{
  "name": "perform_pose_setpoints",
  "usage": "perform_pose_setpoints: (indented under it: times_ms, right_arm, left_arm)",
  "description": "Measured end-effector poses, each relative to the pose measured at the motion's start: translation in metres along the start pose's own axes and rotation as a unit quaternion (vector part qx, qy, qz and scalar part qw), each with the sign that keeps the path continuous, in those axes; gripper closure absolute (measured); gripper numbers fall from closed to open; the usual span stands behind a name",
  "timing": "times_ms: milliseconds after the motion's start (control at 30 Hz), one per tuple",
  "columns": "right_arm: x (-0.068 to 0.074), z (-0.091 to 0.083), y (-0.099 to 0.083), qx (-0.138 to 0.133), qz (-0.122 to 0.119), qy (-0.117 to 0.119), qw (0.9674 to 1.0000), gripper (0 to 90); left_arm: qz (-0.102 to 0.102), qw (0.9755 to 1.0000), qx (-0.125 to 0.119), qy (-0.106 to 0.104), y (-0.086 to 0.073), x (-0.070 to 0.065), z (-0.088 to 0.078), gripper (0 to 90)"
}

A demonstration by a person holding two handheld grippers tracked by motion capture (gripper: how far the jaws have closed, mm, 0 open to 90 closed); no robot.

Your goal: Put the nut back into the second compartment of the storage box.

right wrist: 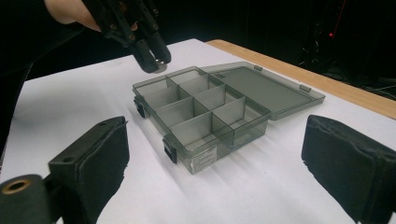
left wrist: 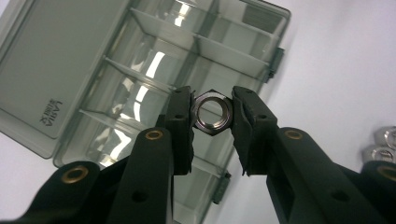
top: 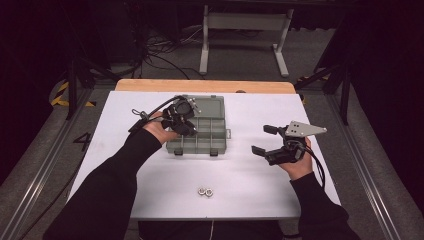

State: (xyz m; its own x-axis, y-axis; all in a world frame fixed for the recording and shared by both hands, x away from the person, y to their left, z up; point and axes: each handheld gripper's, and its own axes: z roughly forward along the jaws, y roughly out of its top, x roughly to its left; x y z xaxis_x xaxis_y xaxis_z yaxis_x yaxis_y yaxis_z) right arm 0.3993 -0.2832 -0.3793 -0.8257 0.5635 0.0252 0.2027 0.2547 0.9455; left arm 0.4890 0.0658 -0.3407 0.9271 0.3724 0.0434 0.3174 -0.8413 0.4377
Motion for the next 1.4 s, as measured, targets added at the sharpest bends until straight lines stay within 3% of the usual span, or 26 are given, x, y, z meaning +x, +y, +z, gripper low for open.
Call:
perform_pose_setpoints:
  times_ms: [467,700,967,1400]
  right_arm:
    - [0.001,0.002,0.000,0.003,-0.001,0.004,1.0000,8.1]
    - [0.001,0.001,0.000,0.002,0.000,0.007,1.0000,8.0]
    - [0.001,0.001,0.000,0.001,0.000,0.008,1.0000,8.0]
    - [0.002,0.002,-0.001,0.004,-0.002,0.009,1.0000,8.0]
  left_arm:
    - [-0.049,0.9986,-0.001,0.019,0.003,0.033,0.018,70.0]
    - [-0.072,0.9970,0.007,0.028,0.000,0.046,0.037,70.0]
    - [-0.076,0.9964,0.030,0.025,0.000,0.048,0.054,69.9]
    - [-0.088,0.9950,0.041,0.022,-0.002,0.054,0.068,69.8]
